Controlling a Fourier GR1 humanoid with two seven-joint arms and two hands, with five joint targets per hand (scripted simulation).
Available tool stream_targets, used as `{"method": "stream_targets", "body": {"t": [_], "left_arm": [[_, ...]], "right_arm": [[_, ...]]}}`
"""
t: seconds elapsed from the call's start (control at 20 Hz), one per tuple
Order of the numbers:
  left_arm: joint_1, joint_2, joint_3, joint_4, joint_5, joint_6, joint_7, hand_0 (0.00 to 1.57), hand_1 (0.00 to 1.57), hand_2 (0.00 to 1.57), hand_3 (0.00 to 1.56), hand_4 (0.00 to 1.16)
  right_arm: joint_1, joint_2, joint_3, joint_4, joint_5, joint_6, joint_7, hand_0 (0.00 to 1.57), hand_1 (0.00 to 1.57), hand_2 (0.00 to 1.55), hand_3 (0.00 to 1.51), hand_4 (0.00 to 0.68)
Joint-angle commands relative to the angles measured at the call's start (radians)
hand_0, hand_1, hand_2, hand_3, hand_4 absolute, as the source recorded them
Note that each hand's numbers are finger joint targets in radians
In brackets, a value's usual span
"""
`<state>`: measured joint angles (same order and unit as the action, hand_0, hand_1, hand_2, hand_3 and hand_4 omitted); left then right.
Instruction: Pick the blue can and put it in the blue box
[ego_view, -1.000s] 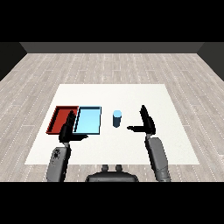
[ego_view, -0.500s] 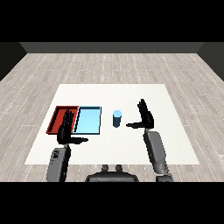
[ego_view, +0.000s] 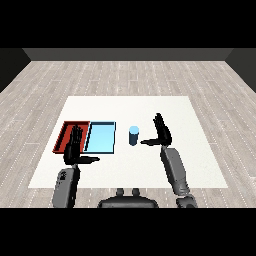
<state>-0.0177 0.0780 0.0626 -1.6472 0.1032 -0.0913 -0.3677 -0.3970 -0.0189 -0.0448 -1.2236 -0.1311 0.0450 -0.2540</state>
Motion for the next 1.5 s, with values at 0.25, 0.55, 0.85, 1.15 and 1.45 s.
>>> {"method": "stream_targets", "body": {"t": [0.25, 0.55, 0.85, 1.15, 1.45], "left_arm": [[-0.022, -0.025, -0.018, -0.029, 0.009, 0.008, 0.045, 0.0, 0.0, 0.0, 0.0, 0.0], [0.07, -0.044, -0.021, -0.062, -0.005, 0.008, -0.022, 0.0, 0.0, 0.0, 0.0, 0.0], [0.031, -0.014, 0.018, 0.033, 0.004, -0.025, -0.075, 0.0, 0.0, 0.0, 0.0, 0.0], [-0.031, -0.022, -0.002, -0.03, 0.011, 0.005, 0.043, 0.0, 0.0, 0.0, 0.0, 0.0], [-0.012, -0.024, 0.011, -0.035, 0.014, 0.006, 0.029, 0.0, 0.0, 0.0, 0.0, 0.0]], "right_arm": [[-0.037, 0.018, 0.06, 0.059, -0.1, -0.062, -0.018, 0.0, 0.0, 0.0, 0.0, 0.0], [-0.109, 0.019, 0.058, 0.212, -0.157, -0.075, -0.082, 0.0, 0.0, 0.0, 0.0, 0.0], [-0.097, 0.019, 0.148, 0.311, -0.256, -0.127, -0.191, 0.0, 0.0, 0.0, 0.0, 0.0], [-0.202, 0.019, 0.285, 0.454, -0.406, -0.218, -0.268, 0.0, 0.0, 0.0, 0.0, 0.0], [-0.175, 0.019, 0.303, 0.49, -0.435, -0.173, -0.296, 0.0, 0.0, 0.0, 0.0, 0.0]]}}
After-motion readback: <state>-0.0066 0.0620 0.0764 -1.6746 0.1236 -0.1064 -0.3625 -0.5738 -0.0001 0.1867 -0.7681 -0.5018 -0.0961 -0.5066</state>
